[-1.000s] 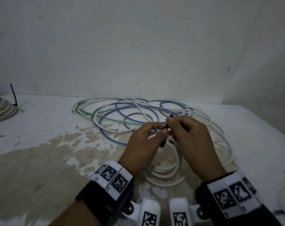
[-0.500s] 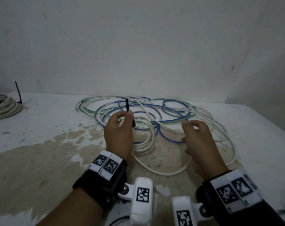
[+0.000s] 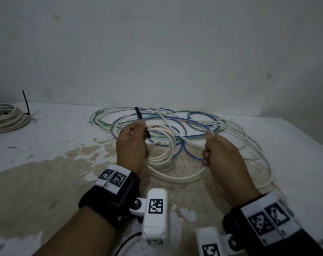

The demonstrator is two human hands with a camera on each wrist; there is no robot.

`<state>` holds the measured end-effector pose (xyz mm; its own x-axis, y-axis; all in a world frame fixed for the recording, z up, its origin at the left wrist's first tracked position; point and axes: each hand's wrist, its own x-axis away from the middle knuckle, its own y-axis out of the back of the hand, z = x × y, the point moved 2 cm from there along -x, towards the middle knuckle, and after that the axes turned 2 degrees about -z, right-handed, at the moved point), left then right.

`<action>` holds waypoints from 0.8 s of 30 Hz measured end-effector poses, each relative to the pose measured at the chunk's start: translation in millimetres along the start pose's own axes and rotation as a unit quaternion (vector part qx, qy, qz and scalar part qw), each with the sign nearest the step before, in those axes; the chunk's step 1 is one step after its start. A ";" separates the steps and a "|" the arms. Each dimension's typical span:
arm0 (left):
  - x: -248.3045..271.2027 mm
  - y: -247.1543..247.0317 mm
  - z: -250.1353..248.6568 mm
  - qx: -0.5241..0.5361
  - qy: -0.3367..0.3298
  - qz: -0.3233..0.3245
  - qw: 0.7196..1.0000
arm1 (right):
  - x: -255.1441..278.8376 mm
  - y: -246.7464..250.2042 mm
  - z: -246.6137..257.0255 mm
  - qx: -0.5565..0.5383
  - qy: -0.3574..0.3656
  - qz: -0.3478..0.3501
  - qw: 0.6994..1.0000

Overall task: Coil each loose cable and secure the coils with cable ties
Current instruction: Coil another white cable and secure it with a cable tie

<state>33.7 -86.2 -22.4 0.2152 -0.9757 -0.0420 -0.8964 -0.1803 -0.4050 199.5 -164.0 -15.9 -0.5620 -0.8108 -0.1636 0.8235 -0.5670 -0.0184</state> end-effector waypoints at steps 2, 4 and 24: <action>8.9 -6.8 2.9 -0.041 0.001 0.086 0.995 | -5.5 5.1 4.1 -0.031 0.014 -0.013 0.999; 19.2 -11.8 3.4 -0.067 0.003 0.152 0.986 | -3.3 9.8 10.4 0.027 0.066 -0.003 0.997; 37.6 -19.5 0.6 -0.047 -0.012 0.215 0.975 | 5.3 13.1 20.8 0.231 0.291 0.081 0.925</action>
<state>59.6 -119.3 -16.7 -0.1794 -0.9608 -0.2115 -0.9375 0.2322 -0.2593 205.7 -178.8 3.5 -0.1868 -0.7507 -0.6336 0.6967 -0.5560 0.4533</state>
